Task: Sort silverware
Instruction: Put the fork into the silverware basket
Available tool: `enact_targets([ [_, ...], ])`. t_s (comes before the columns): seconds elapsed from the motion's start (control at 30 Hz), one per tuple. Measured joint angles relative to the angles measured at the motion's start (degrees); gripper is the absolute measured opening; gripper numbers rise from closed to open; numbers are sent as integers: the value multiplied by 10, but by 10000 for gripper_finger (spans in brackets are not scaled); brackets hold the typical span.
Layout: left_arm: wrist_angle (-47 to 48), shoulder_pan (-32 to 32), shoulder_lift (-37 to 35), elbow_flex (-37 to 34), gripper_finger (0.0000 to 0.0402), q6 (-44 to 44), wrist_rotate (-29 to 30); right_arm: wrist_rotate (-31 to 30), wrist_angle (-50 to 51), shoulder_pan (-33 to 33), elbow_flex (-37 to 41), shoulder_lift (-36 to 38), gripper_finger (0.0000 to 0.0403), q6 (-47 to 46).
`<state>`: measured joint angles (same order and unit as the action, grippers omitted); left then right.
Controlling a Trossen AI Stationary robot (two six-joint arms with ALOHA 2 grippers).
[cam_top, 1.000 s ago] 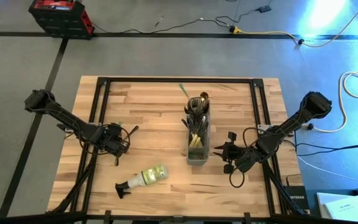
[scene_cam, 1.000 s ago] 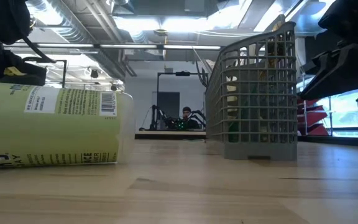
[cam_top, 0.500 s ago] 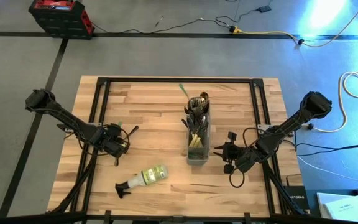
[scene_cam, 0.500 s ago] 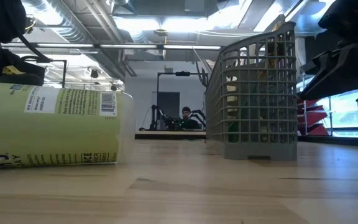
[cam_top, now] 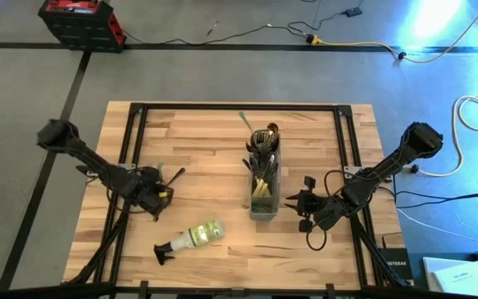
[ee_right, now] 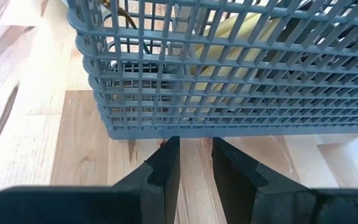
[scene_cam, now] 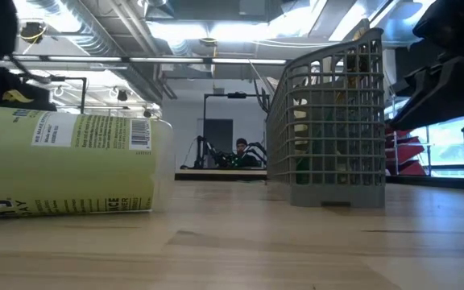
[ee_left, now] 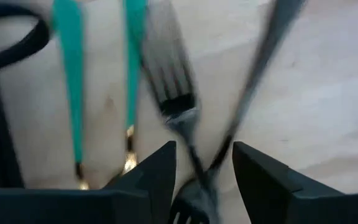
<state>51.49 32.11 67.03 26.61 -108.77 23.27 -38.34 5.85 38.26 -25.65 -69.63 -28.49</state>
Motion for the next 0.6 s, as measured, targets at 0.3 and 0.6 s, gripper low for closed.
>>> enact_targets([
  [0.3, 14, 64, 50, 0, 143, -153, 13, 5, 3, 0, 0, 0, 76, -4],
  [0.6, 1, 74, 56, 0, 143, -144, 21, 5, 2, 0, 0, 0, 76, -2],
])
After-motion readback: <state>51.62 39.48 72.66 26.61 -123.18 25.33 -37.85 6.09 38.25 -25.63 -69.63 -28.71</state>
